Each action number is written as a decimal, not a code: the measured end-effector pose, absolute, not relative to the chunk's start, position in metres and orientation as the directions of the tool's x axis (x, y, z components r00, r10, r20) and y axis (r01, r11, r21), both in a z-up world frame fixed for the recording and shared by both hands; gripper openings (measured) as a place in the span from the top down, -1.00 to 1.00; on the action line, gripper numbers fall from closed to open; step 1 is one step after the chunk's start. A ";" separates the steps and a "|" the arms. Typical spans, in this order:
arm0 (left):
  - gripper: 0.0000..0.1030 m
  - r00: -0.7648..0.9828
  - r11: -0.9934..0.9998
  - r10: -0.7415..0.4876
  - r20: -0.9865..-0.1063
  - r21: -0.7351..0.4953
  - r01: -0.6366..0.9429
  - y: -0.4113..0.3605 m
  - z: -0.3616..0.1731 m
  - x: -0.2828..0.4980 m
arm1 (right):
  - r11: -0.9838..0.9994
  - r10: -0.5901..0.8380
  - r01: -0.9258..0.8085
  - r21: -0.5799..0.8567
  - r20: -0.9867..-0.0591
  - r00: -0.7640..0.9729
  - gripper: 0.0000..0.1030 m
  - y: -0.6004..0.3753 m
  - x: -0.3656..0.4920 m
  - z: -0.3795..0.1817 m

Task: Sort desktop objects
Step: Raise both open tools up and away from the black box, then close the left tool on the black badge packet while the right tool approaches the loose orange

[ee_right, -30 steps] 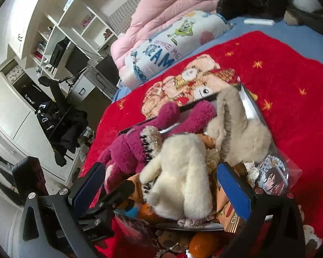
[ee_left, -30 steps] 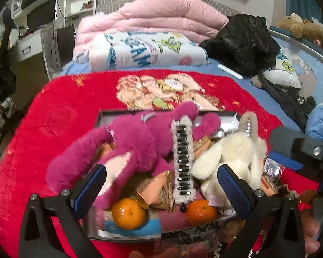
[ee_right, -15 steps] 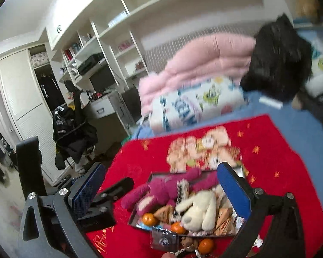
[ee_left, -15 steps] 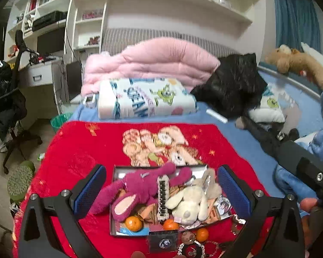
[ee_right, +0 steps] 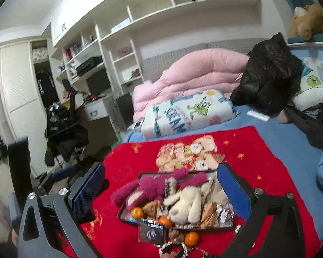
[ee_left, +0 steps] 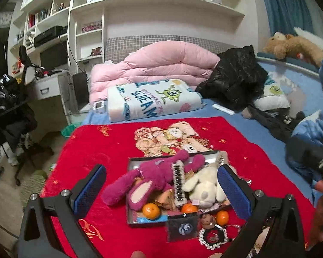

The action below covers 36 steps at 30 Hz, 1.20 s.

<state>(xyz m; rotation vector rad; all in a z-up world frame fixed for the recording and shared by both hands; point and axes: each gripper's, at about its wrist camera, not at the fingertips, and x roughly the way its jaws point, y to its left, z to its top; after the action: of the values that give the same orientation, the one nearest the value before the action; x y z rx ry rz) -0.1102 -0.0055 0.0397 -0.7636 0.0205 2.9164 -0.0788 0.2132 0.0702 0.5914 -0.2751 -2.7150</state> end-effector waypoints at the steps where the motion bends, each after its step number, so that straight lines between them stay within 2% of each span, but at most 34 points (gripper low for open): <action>1: -1.00 -0.863 -0.991 0.125 -0.490 -0.024 -0.130 -0.007 0.032 -0.109 | -0.922 -0.374 0.295 0.252 -0.377 -0.847 -1.00 0.213 -0.079 0.064; 4: -1.00 -0.842 -0.990 0.137 -0.521 -0.056 -0.126 -0.014 0.001 -0.109 | -0.925 -0.372 0.297 0.237 -0.404 -0.836 -1.00 0.214 -0.074 0.038; 7: -1.00 -0.777 -0.991 0.135 -0.615 -0.090 -0.101 -0.016 -0.034 -0.124 | -0.930 -0.360 0.273 0.247 -0.449 -0.818 -1.00 0.219 -0.078 0.008; 9: -1.00 -0.755 -0.993 0.117 -0.645 -0.073 -0.092 -0.012 -0.046 -0.130 | -0.929 -0.358 0.247 0.276 -0.494 -0.793 -1.00 0.223 -0.088 -0.008; 18: -1.00 -0.698 -0.995 0.082 -0.712 -0.020 -0.097 0.006 -0.083 -0.140 | -0.901 -0.418 0.253 0.352 -0.553 -0.721 -1.00 0.233 -0.104 -0.045; 23: -1.00 -0.657 -0.994 0.092 -0.748 -0.030 -0.105 0.013 -0.103 -0.148 | -0.917 -0.389 0.209 0.340 -0.642 -0.661 -1.00 0.230 -0.117 -0.075; 29: -1.00 -0.621 -0.992 0.100 -0.778 -0.032 -0.120 0.019 -0.123 -0.154 | -0.924 -0.376 0.178 0.338 -0.723 -0.580 -0.72 0.228 -0.130 -0.109; 36: -1.00 -0.591 -0.989 0.124 -0.797 -0.049 -0.142 0.031 -0.141 -0.161 | -0.922 -0.383 0.175 0.344 -0.758 -0.528 -0.58 0.227 -0.133 -0.125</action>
<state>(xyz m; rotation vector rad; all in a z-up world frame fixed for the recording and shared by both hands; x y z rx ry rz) -0.1609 0.0307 -0.1406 -1.3381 0.0302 2.6764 -0.1334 0.2268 -0.1247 1.3079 -0.3238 -2.4751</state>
